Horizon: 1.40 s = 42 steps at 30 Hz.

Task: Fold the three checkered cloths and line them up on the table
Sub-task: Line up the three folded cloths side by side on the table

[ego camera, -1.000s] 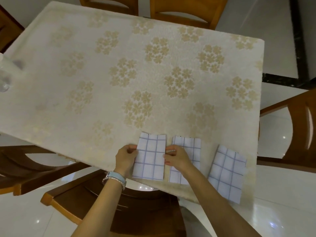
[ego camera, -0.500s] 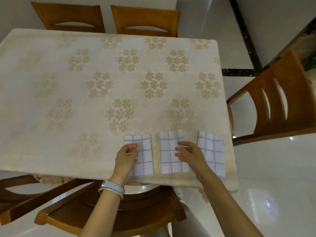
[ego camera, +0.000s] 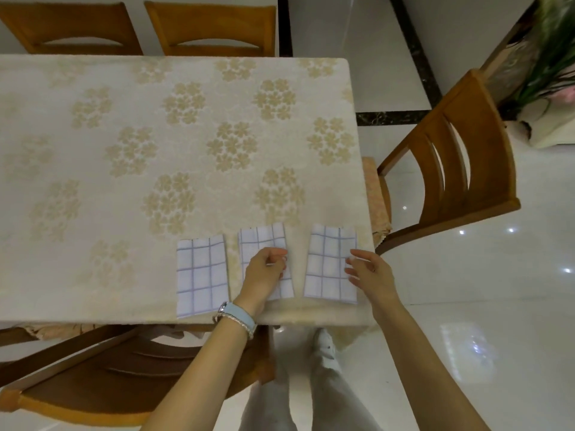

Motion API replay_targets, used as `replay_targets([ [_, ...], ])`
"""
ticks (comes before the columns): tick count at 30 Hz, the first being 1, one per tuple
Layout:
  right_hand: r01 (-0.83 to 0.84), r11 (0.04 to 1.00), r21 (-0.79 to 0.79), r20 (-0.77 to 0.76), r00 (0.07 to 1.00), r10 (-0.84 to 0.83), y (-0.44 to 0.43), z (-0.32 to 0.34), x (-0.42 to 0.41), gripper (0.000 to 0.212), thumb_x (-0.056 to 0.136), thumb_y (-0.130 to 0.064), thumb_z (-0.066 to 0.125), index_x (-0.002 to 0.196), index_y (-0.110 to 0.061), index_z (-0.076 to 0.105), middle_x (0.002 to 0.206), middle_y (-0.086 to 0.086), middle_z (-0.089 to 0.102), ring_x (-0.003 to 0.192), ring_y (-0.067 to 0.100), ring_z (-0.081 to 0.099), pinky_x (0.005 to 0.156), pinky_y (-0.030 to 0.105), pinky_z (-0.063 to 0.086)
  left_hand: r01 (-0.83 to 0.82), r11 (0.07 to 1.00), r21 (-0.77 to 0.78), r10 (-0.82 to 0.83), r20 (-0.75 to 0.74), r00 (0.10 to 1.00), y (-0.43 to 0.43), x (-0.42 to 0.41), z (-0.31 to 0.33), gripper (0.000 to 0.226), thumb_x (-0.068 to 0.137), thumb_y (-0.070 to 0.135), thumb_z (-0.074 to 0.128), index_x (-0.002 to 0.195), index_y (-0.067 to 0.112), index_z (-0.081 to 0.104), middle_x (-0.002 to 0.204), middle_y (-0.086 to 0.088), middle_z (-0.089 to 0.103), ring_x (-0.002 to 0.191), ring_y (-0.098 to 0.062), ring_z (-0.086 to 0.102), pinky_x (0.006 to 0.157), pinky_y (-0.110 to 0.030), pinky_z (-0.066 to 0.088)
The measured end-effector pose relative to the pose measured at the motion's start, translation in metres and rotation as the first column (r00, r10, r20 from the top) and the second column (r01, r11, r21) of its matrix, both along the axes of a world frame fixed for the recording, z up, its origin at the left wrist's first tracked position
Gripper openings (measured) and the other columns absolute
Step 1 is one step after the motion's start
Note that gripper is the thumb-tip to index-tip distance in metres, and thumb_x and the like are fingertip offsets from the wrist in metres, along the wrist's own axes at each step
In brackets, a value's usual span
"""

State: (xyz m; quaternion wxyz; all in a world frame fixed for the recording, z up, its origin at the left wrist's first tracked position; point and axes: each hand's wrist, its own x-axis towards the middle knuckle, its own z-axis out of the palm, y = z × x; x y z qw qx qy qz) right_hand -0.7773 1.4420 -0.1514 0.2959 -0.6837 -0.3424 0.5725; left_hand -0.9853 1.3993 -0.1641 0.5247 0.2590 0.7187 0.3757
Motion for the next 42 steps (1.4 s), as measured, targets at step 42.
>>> replay_targets([
  [42,-0.198,0.979,-0.047,0.252,0.946,0.203,0.022,-0.058,0.066,0.019,0.084,-0.008,0.072,0.095,-0.022,0.064,0.095,0.003,0.071,0.094,0.024,0.069,0.090,0.049,0.056,0.161,0.976,-0.146,-0.194,-0.252,0.948,0.013,0.086,-0.053,0.024,0.090,0.018,0.067,0.068,0.024,0.059,0.071,0.004,0.062,0.074,-0.015,0.059,0.073,-0.025,0.049],
])
